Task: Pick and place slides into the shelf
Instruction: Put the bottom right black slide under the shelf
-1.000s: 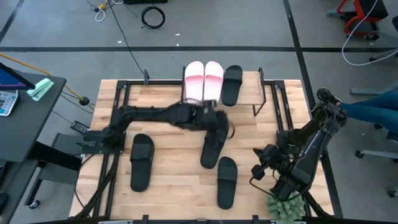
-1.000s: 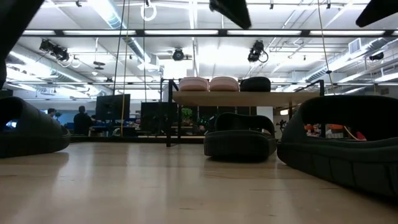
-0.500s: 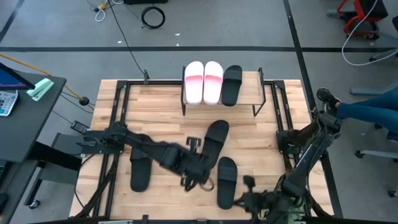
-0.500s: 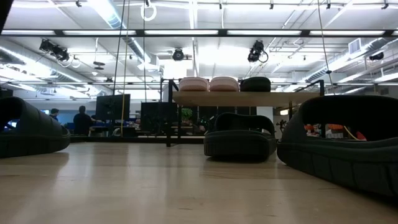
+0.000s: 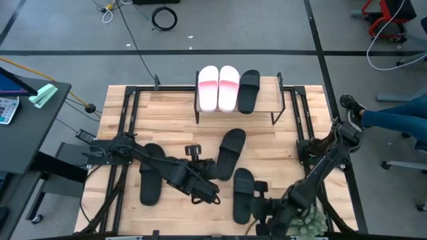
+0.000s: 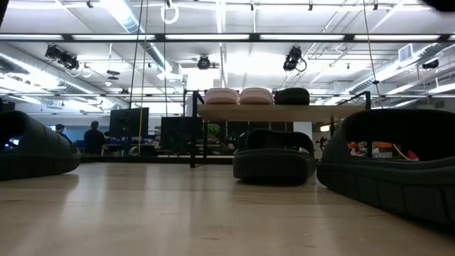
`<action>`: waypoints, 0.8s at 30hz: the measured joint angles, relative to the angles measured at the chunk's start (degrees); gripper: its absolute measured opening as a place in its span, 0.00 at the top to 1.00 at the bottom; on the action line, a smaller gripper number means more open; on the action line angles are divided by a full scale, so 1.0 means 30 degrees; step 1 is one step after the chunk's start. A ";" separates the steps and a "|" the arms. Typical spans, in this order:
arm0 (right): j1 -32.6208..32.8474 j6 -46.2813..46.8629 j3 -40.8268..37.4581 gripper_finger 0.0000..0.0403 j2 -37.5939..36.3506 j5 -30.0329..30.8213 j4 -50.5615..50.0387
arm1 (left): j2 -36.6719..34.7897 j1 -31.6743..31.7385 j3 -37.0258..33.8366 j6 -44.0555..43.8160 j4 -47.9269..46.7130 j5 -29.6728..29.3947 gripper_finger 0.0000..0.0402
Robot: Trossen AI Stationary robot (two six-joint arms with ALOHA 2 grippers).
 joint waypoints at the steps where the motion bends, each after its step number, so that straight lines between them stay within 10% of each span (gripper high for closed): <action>1: -0.0161 0.0144 -0.0010 0.92 0.0166 -0.0501 -0.0686 | 0.0039 0.0005 0.0000 -0.0015 0.0011 0.0055 0.98; 24: -0.2052 -0.0197 -0.1311 0.60 0.0488 0.0000 -0.3296 | 0.0046 0.1834 -0.0007 0.1070 0.0249 0.0029 0.99</action>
